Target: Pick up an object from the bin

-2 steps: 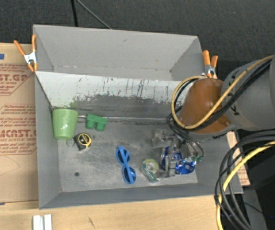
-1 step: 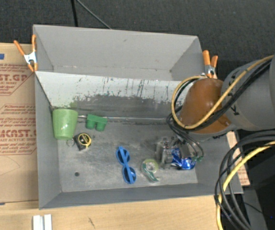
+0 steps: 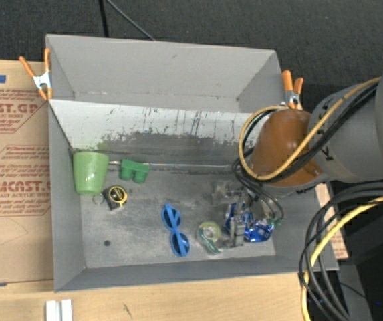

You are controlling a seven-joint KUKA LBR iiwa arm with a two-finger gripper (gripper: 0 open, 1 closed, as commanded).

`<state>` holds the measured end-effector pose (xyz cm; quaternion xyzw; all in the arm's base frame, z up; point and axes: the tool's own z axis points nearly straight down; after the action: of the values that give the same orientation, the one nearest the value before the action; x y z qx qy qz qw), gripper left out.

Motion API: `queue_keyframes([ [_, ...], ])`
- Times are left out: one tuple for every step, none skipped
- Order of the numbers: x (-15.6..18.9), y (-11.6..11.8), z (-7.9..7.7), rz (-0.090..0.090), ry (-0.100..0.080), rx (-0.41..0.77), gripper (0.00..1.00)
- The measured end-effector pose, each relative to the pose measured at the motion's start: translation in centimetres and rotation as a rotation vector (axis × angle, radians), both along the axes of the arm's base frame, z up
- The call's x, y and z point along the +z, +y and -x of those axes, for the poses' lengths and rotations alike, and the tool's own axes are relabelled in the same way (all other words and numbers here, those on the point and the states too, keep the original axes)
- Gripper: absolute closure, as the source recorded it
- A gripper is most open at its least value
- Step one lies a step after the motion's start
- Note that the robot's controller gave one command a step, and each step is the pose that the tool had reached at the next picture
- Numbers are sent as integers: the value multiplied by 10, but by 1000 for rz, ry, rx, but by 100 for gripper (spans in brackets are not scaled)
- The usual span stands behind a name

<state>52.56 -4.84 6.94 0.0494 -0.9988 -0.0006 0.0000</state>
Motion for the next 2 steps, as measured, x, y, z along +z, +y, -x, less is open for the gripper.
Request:
queue_keyframes([
  [0,-97,32,4,-2,-12,0],
  [0,-32,27,-3,1,13,0],
])
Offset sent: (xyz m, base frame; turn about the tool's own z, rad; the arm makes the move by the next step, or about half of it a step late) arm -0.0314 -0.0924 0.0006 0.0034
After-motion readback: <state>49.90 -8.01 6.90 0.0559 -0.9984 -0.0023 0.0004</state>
